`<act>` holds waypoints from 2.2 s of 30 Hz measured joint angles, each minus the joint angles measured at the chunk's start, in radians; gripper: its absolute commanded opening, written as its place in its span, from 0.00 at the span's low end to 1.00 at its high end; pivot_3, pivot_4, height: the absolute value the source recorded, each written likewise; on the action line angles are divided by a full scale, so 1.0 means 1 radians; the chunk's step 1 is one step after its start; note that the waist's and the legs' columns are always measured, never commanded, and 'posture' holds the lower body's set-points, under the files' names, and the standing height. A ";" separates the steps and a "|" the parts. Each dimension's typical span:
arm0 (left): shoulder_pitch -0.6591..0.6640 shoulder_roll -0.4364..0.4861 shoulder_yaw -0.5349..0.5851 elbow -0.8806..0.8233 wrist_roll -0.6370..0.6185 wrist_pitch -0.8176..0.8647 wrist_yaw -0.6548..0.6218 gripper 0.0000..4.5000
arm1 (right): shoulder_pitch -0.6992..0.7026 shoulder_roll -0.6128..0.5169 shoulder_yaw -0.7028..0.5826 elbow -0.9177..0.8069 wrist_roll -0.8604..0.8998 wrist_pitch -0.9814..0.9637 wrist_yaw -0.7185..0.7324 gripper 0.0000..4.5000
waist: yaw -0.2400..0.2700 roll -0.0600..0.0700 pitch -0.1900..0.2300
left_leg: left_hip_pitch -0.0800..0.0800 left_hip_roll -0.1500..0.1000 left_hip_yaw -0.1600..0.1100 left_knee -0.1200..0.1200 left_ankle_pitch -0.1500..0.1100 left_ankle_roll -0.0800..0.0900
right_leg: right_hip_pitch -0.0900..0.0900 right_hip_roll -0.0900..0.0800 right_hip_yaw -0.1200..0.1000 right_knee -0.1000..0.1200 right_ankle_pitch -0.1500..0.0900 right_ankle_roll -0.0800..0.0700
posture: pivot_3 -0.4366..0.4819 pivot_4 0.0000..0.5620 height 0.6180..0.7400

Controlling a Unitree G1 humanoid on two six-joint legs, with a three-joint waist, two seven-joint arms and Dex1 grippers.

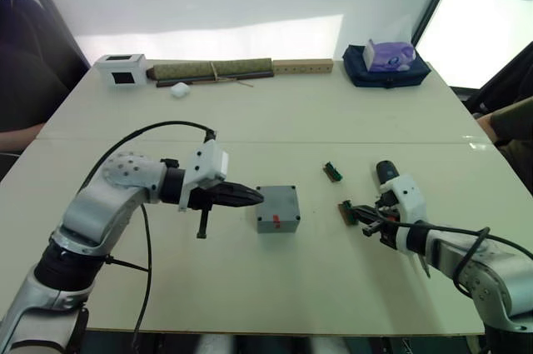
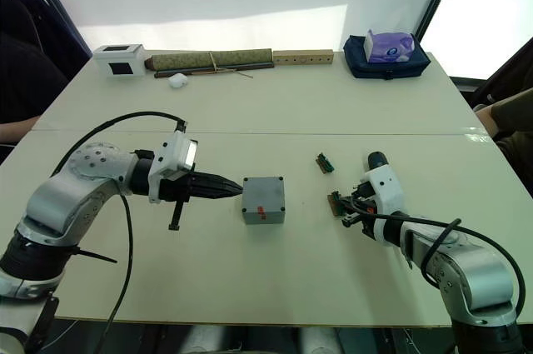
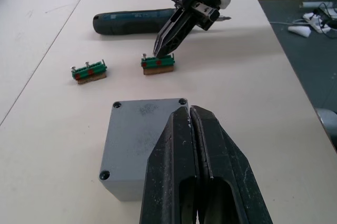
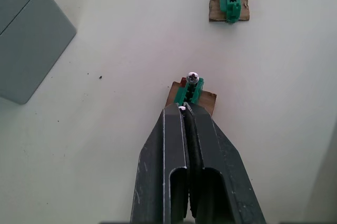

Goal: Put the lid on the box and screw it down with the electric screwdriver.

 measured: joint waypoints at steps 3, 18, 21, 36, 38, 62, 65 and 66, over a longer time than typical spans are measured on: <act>0.001 0.000 0.000 0.000 0.000 0.000 0.001 0.00 | -0.023 -0.001 -0.018 0.000 0.008 0.022 -0.005 0.00 | 0.000 0.000 0.000 | 0.000 0.000 0.000 0.000 0.000 0.000 | 0.000 0.000 0.000 0.000 0.000 0.000 | 0.48 0.27 1.00; 0.055 0.065 0.020 0.111 0.053 -0.048 0.001 0.00 | -0.328 -0.130 0.083 -0.081 0.175 0.125 0.107 0.00 | -0.015 0.000 0.000 | 0.000 0.000 0.000 0.000 0.000 0.000 | 0.000 0.000 0.000 0.000 0.000 0.000 | 0.48 0.27 1.00; 0.050 0.064 0.020 0.128 0.064 -0.060 0.001 0.00 | -0.438 -0.090 0.217 -0.029 0.148 0.100 0.117 0.00 | -0.019 0.000 0.000 | 0.000 0.000 0.000 0.000 0.000 0.000 | -0.001 -0.001 0.000 0.000 0.000 0.000 | 0.48 0.27 1.00; 0.076 0.065 0.055 0.064 0.055 -0.037 0.044 0.00 | -0.528 -0.040 0.402 0.158 0.011 -0.021 0.190 0.00 | -0.019 0.000 0.000 | -0.001 -0.001 0.000 0.000 0.000 0.000 | -0.002 -0.003 0.000 0.000 0.000 0.000 | 0.48 0.27 1.00; 0.076 0.065 0.056 0.064 0.051 -0.031 0.048 0.00 | -0.528 -0.040 0.402 0.159 0.002 -0.022 0.198 0.00 | -0.019 0.000 0.000 | -0.001 -0.001 0.000 0.000 0.000 0.000 | -0.002 -0.003 0.000 0.000 0.000 0.000 | 0.48 0.27 1.00; 0.076 0.064 0.056 0.039 0.043 -0.017 0.077 0.00 | -0.513 -0.020 0.448 0.218 -0.100 -0.091 0.248 0.00 | -0.019 0.000 0.000 | -0.001 -0.001 0.000 0.000 0.000 0.000 | -0.002 -0.003 0.000 0.000 0.000 0.000 | 0.48 0.27 1.00; 0.078 0.063 0.056 0.026 0.033 -0.002 0.085 0.00 | -0.510 -0.017 0.449 0.218 -0.107 -0.095 0.253 0.19 | -0.019 0.000 0.000 | -0.001 -0.001 0.000 0.000 0.000 0.000 | -0.002 -0.003 0.000 0.000 0.000 0.000 | 0.48 0.27 1.00; 0.082 0.063 0.056 0.021 0.032 -0.001 0.087 0.00 | -0.510 -0.015 0.449 0.218 -0.107 -0.094 0.255 0.28 | -0.020 0.000 0.000 | -0.001 -0.001 0.000 0.000 0.000 0.000 | -0.002 -0.003 0.000 0.000 0.000 0.000 | 0.48 0.27 1.00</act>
